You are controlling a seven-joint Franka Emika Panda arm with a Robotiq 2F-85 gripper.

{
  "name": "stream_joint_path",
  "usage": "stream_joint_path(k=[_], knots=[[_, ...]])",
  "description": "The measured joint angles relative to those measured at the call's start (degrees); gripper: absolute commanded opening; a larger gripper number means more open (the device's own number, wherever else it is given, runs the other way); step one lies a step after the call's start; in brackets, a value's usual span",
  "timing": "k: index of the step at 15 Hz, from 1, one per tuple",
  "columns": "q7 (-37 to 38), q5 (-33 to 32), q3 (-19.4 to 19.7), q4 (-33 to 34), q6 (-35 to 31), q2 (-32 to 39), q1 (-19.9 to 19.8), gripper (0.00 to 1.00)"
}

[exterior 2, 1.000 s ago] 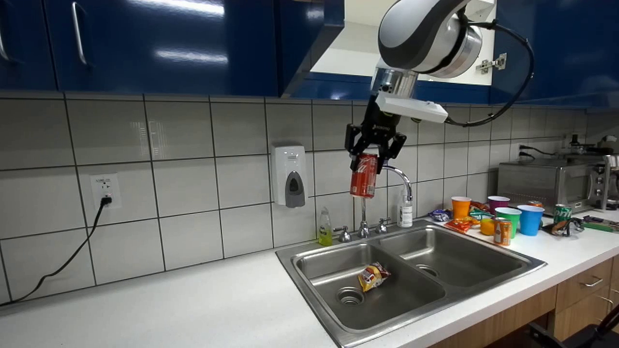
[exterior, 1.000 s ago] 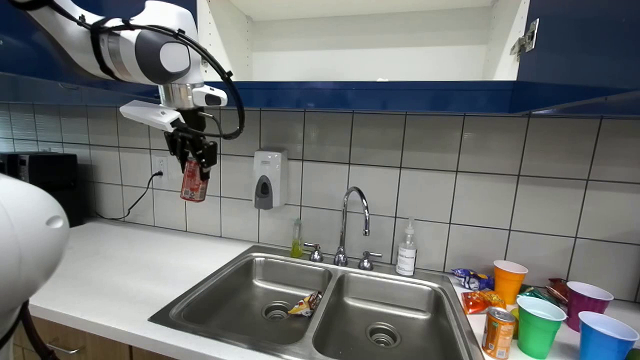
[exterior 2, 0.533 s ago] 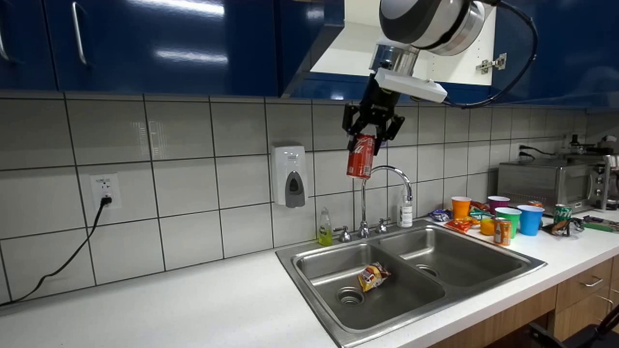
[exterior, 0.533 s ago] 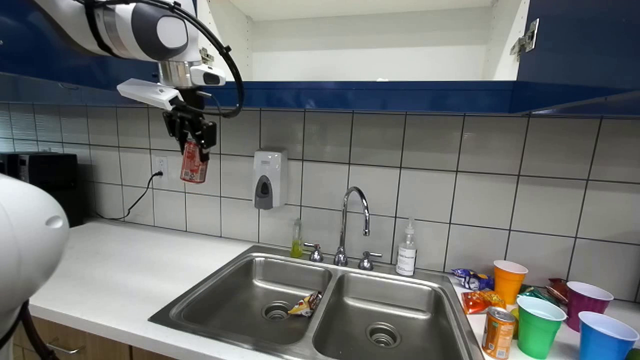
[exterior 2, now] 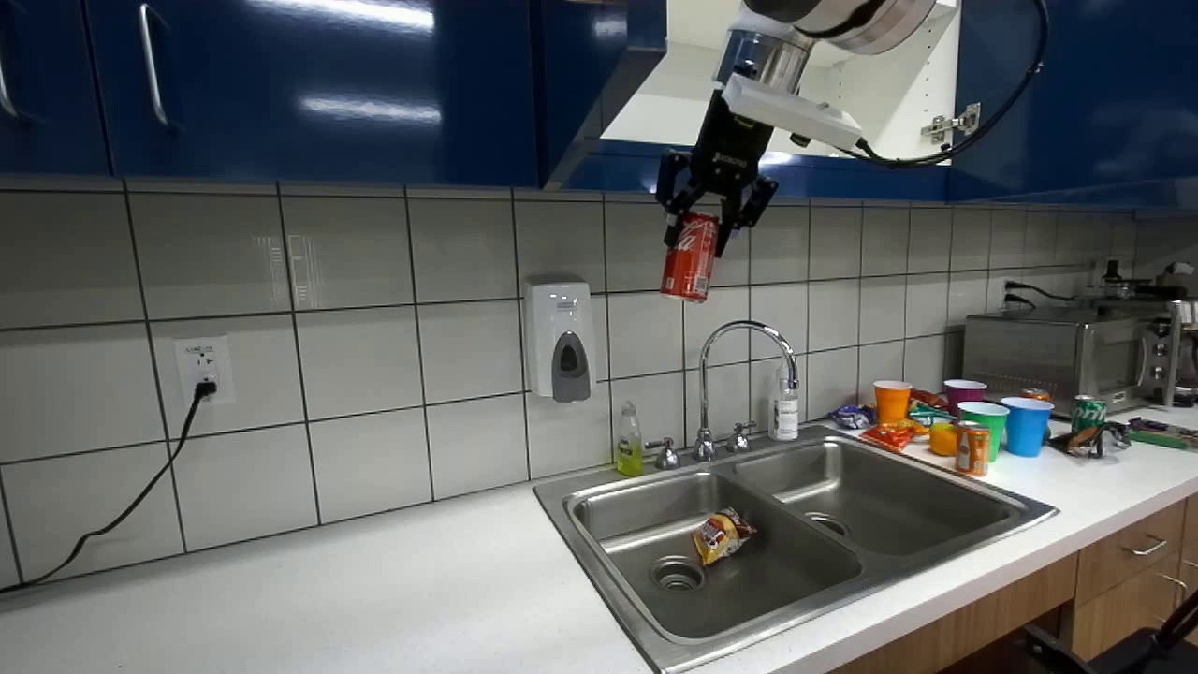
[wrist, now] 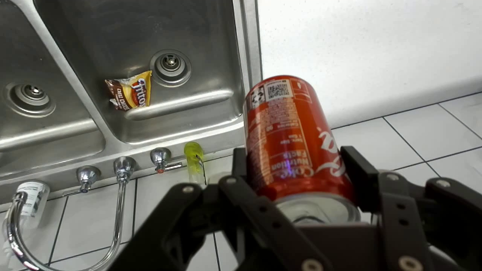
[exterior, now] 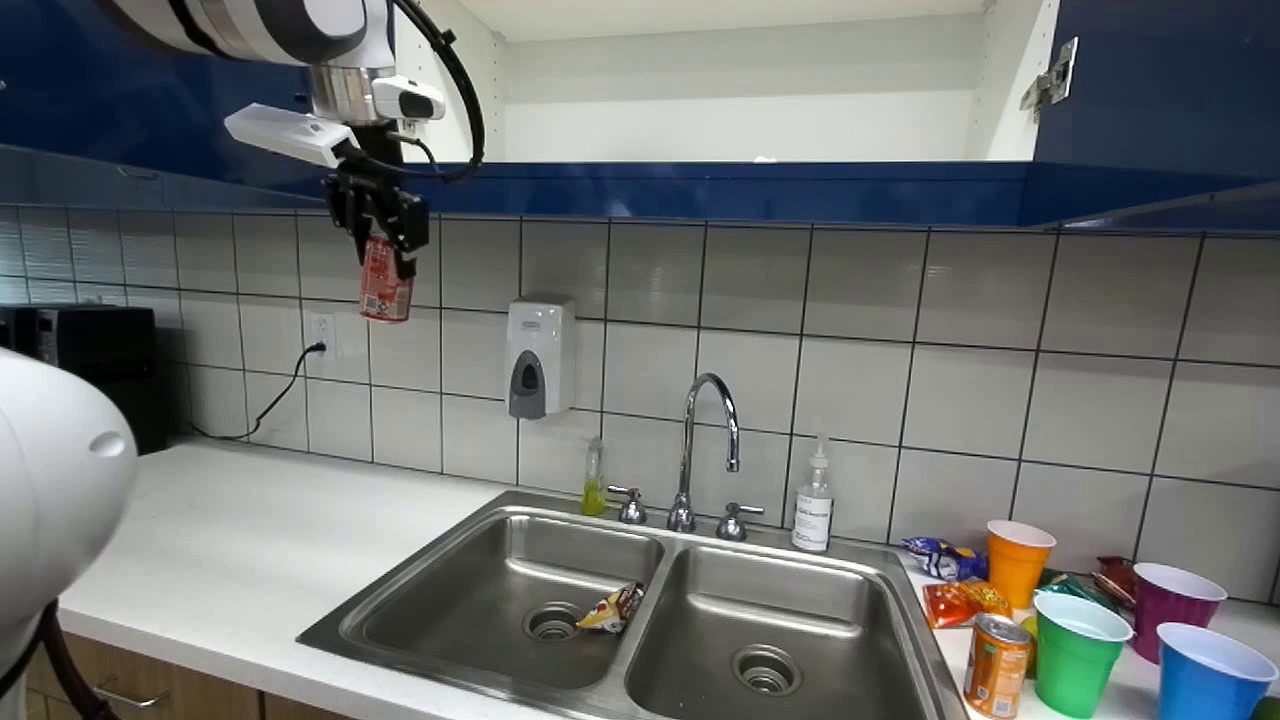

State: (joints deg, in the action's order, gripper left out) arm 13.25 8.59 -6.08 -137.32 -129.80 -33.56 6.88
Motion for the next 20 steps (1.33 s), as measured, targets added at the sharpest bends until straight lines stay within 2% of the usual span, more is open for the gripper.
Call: stream_joint_path(k=[20], knots=[[4.35, -1.93, -1.09, 14.44, 9.68, -0.23, -2.57, 0.38]])
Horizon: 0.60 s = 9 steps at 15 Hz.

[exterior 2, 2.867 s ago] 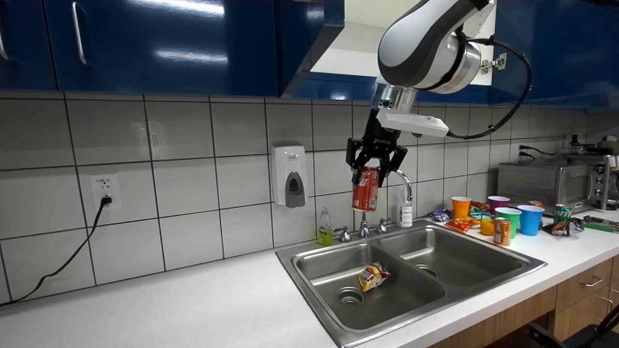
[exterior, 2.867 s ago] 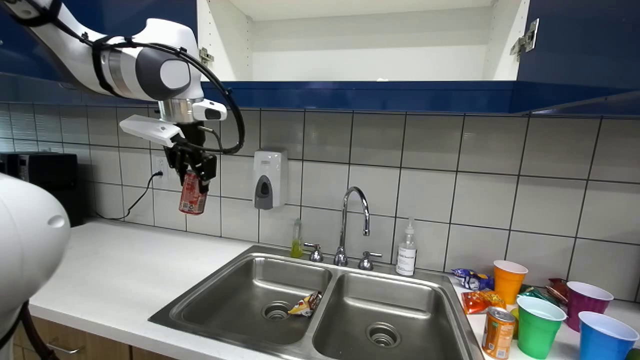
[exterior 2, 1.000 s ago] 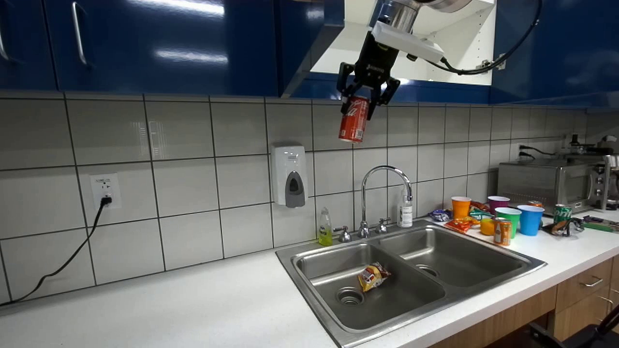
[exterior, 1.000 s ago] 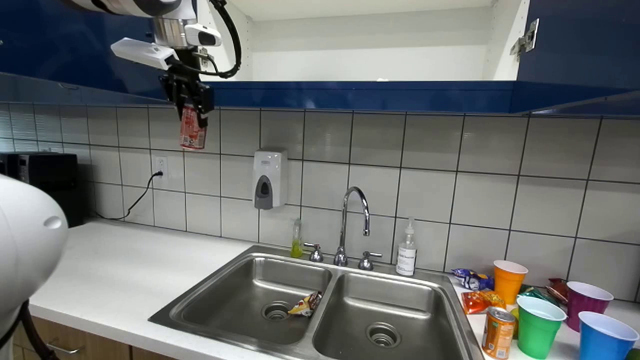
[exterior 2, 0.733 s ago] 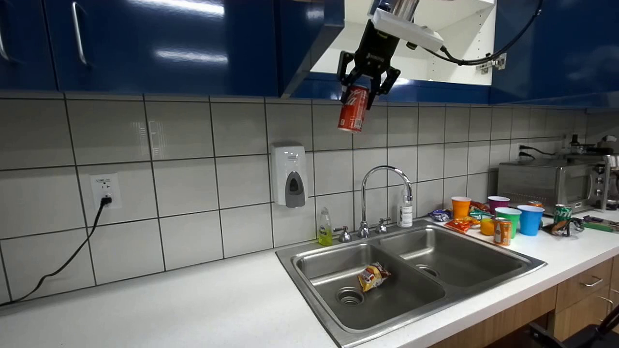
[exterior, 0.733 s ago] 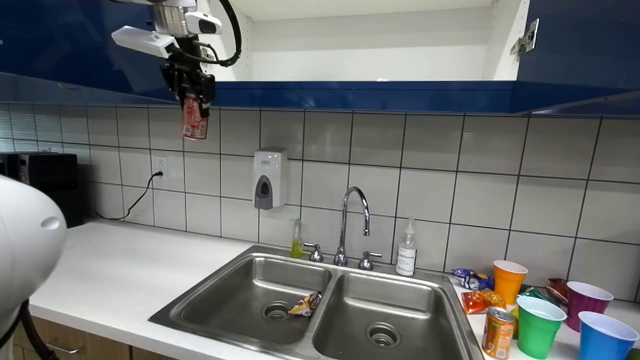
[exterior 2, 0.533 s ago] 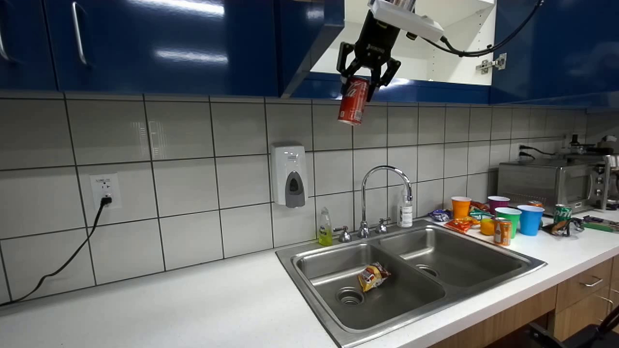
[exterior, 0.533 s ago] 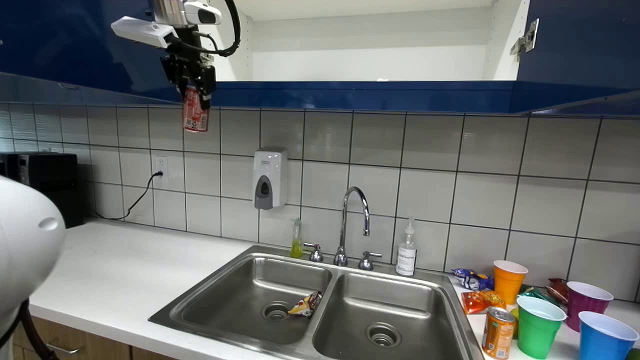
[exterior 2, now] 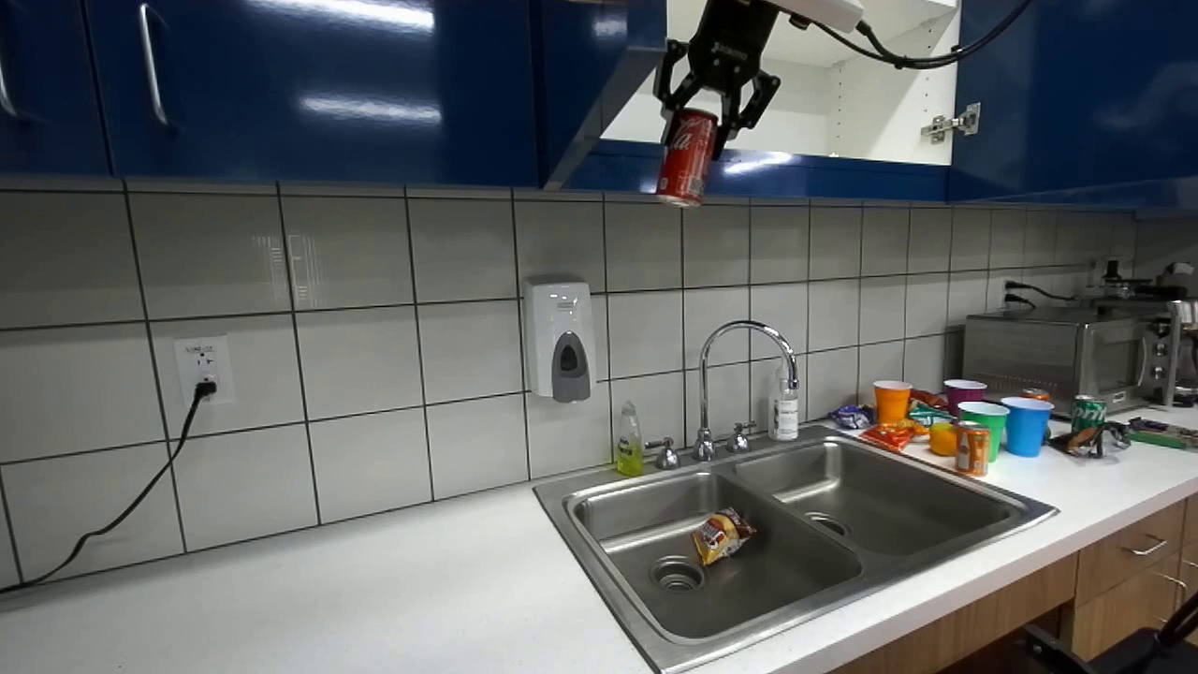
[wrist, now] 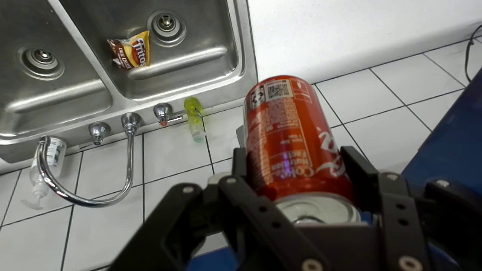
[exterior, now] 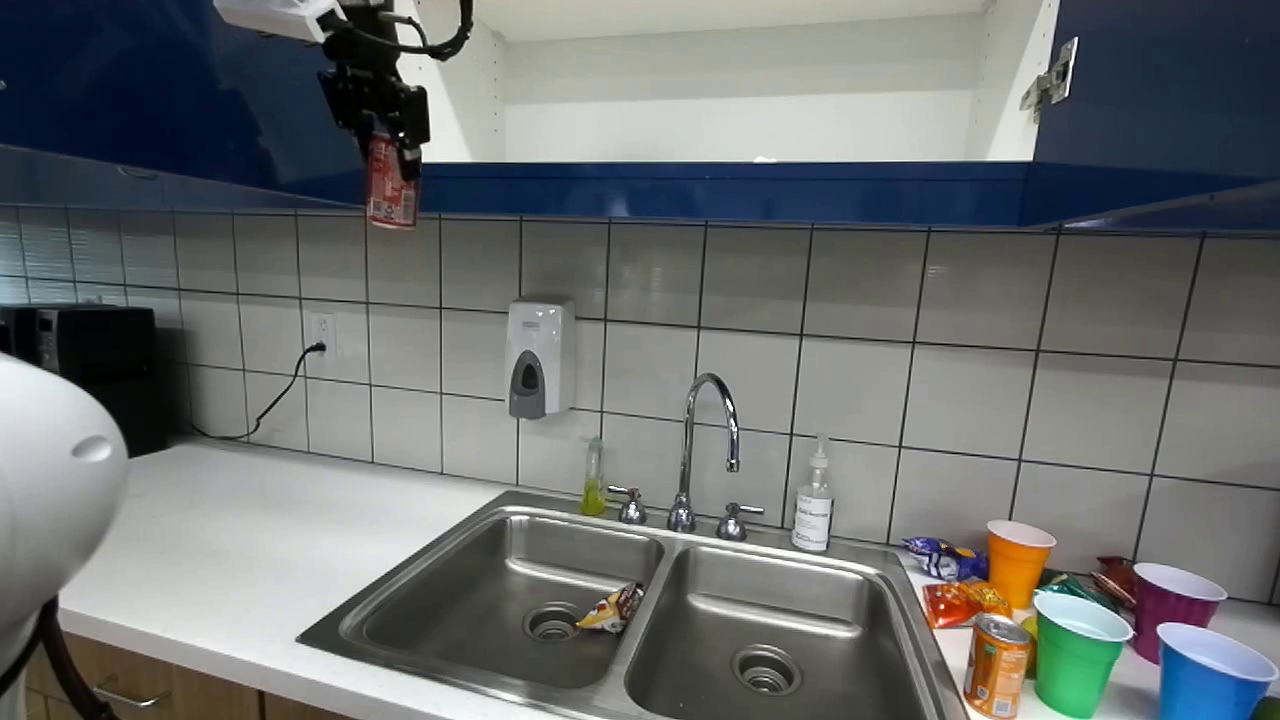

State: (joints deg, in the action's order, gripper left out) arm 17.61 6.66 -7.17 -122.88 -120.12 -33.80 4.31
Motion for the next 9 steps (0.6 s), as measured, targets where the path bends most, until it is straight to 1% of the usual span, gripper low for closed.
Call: stream_joint_path(k=[9], knots=[[0.9, -0.08, 0.0, 4.18, 3.15, 0.01, -1.14, 0.38]])
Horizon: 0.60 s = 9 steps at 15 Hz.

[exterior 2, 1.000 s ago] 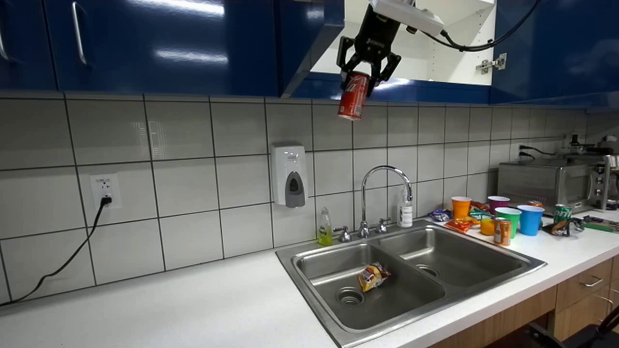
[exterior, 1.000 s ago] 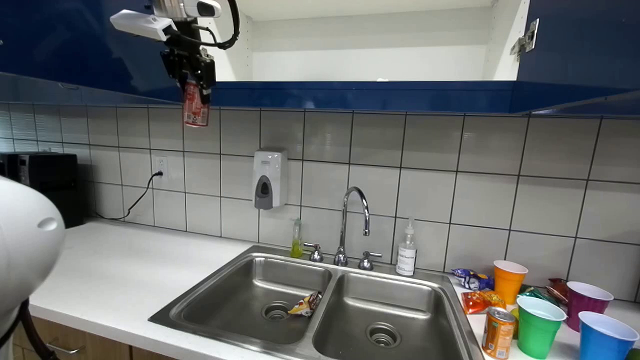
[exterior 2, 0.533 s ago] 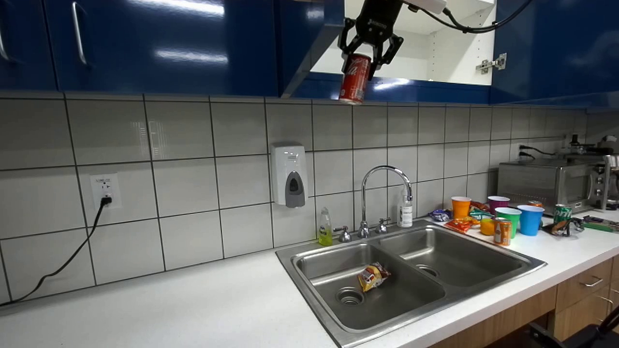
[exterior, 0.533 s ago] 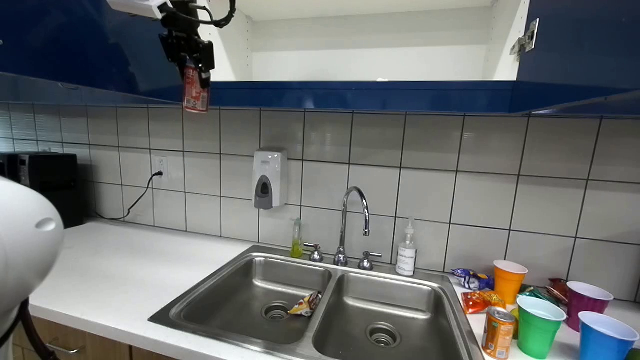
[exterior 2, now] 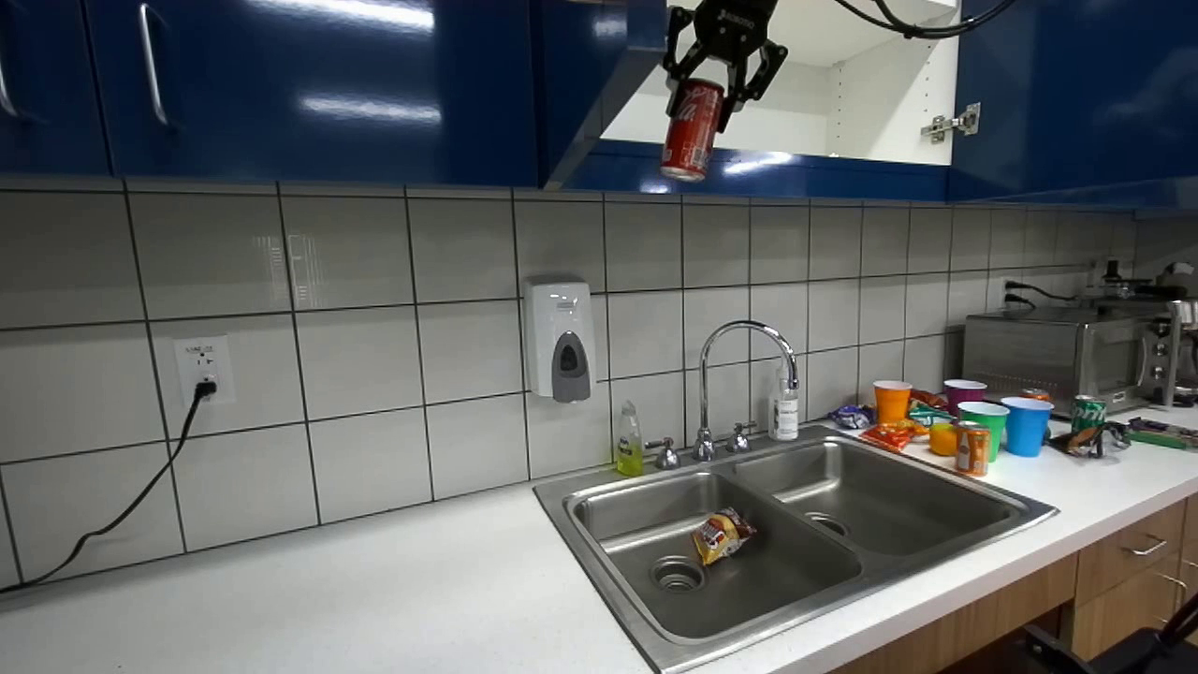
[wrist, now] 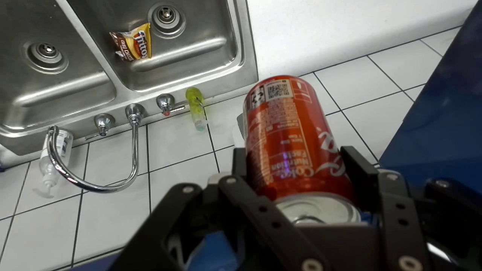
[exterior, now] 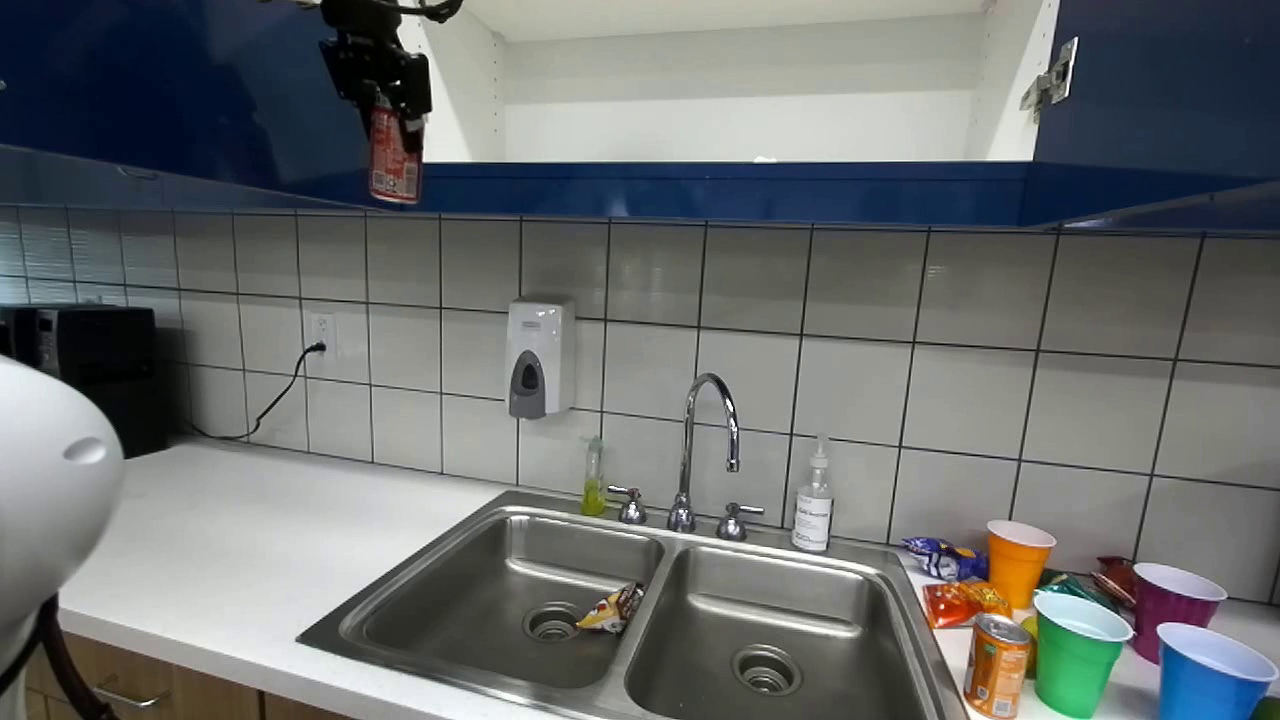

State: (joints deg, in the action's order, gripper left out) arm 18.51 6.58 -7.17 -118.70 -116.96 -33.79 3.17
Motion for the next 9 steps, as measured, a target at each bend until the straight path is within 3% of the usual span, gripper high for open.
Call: stream_joint_path(k=[9], knots=[[1.26, -0.25, -0.01, 2.83, 2.18, 0.11, -0.91, 0.38]])
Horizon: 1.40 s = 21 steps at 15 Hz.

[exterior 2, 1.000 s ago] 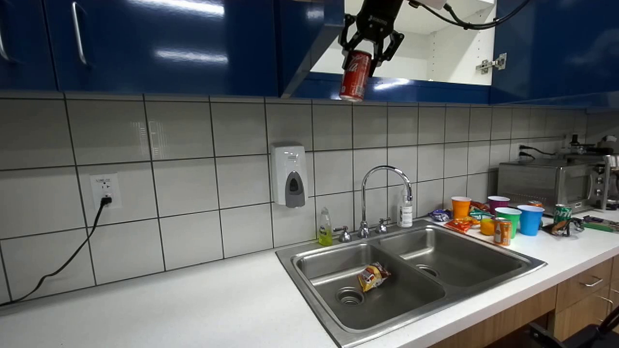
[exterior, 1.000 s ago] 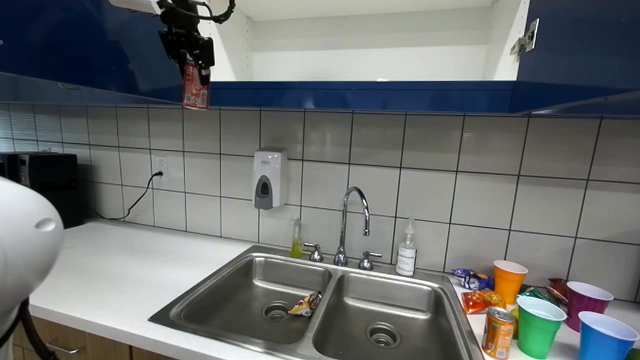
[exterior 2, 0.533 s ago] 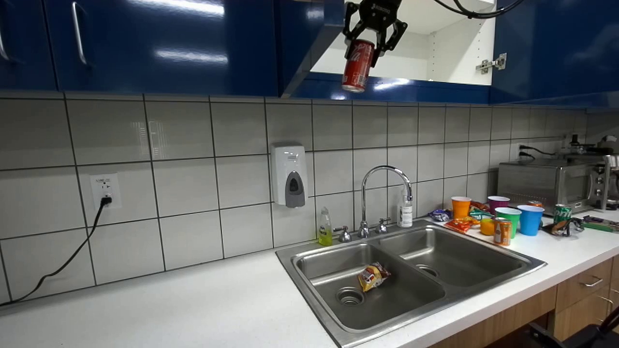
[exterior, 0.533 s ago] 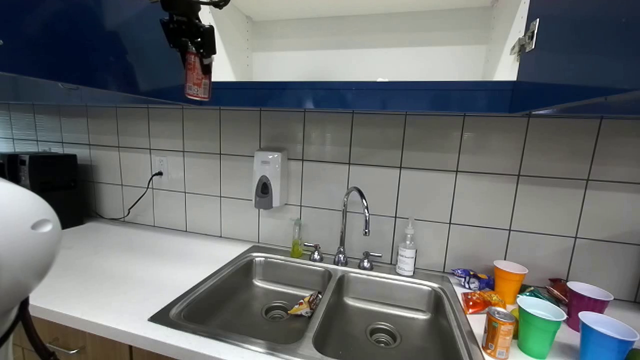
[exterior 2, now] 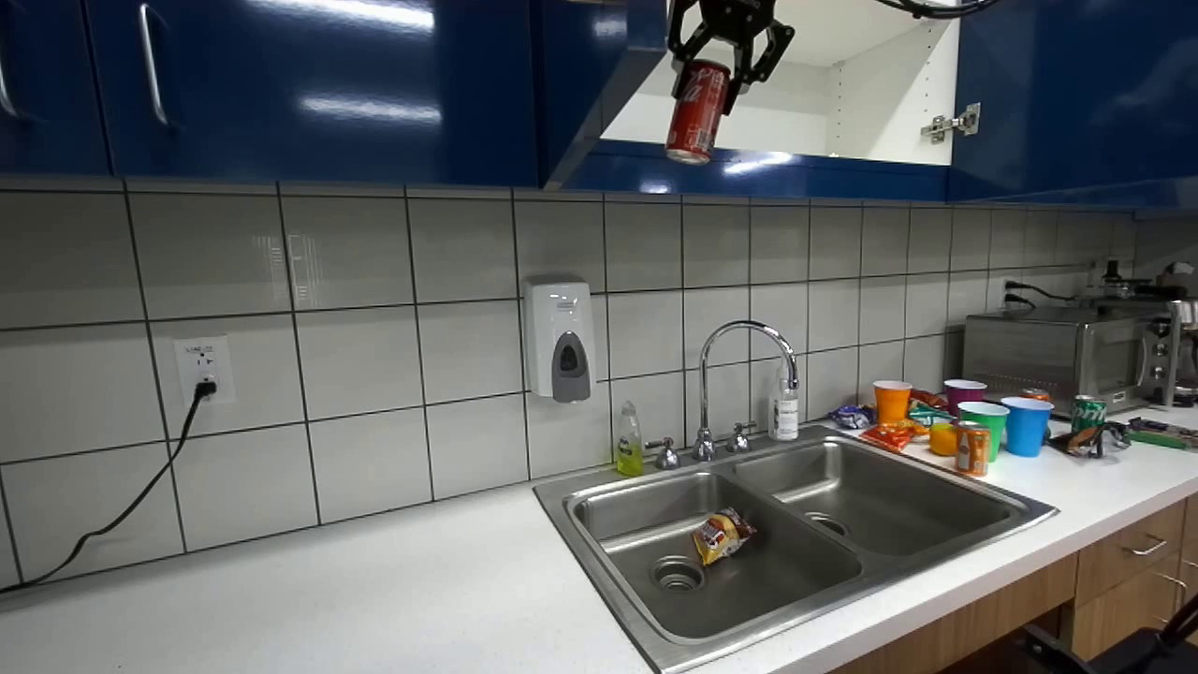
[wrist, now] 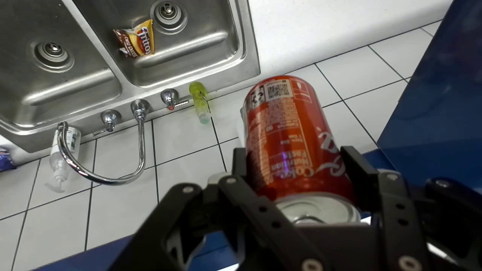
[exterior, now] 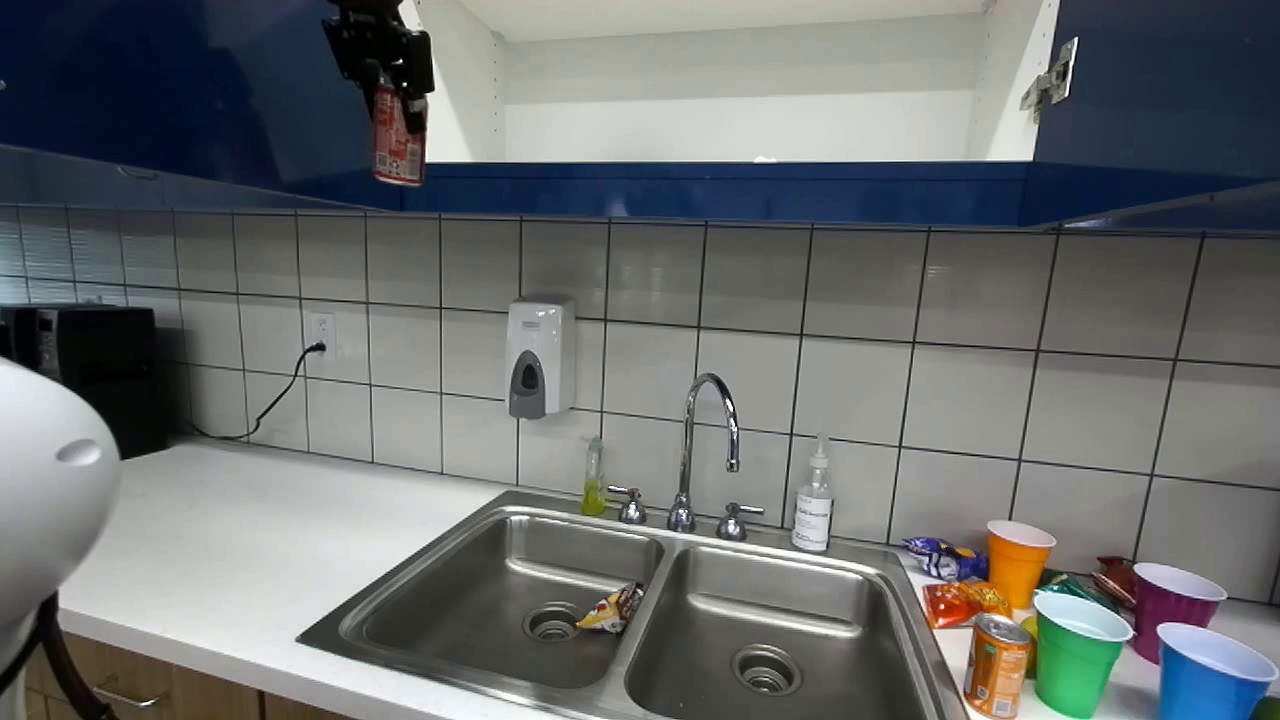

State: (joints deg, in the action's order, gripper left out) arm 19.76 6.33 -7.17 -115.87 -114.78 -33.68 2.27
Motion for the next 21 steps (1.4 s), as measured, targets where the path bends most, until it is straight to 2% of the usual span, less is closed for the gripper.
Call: stream_joint_path(k=[21], knots=[[2.34, -0.05, -0.23, 4.68, 2.81, 0.45, -0.41, 0.38]])
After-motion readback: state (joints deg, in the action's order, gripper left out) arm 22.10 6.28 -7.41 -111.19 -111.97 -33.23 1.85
